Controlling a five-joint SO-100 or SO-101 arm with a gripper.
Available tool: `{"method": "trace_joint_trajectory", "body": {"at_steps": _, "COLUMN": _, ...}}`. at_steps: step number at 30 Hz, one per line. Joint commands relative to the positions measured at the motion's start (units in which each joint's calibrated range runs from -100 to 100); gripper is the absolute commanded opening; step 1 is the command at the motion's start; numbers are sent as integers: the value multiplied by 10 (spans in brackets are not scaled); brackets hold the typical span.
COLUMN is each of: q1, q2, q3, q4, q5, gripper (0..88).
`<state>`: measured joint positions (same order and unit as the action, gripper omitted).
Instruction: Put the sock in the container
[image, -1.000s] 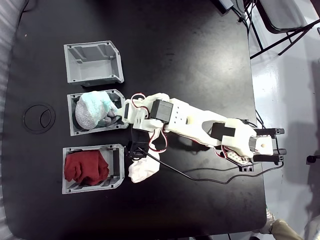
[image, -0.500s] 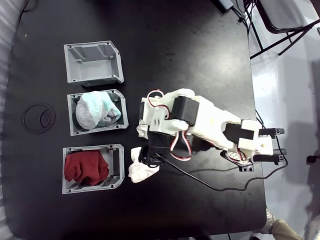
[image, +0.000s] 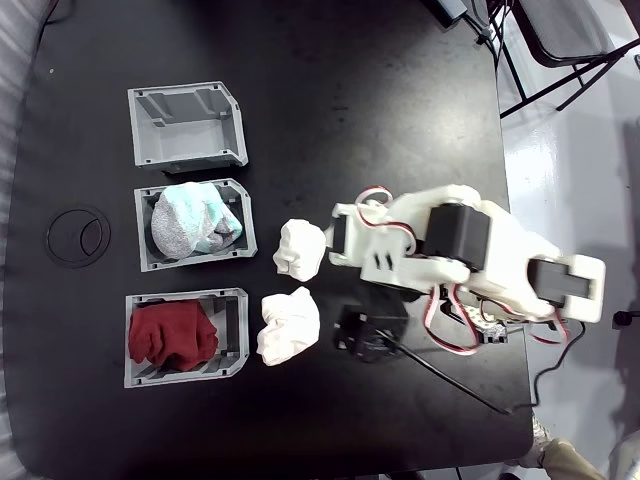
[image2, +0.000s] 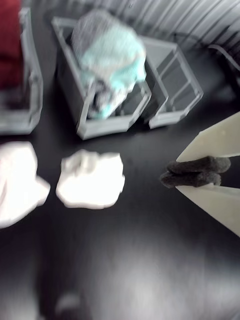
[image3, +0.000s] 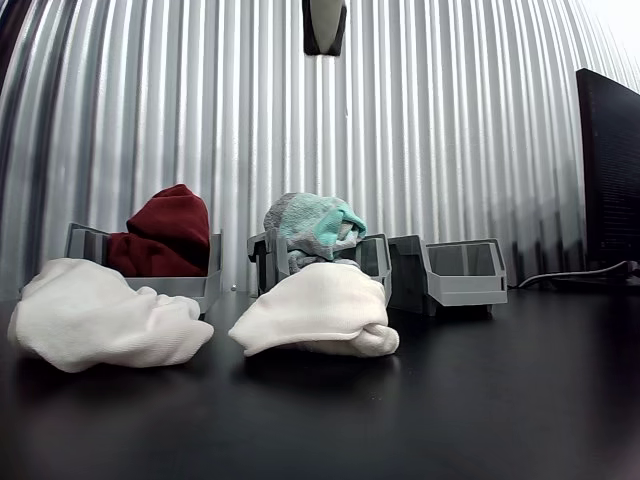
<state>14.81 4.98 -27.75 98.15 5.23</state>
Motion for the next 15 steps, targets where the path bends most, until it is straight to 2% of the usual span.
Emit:
{"method": "trace_joint_trajectory", "body": {"at_steps": 1, "q1": -9, "q2": -104, "q3": 127, "q4": 15, "q5": 4, "gripper": 13}}
{"method": "trace_joint_trajectory", "body": {"at_steps": 6, "q1": -14, "q2": -192, "q3": 227, "q4": -5, "q5": 4, "gripper": 13}}
{"method": "trace_joint_trajectory", "body": {"at_steps": 15, "q1": -5, "q2": -291, "q3": 359, "q4": -179, "q5": 4, "gripper": 14}}
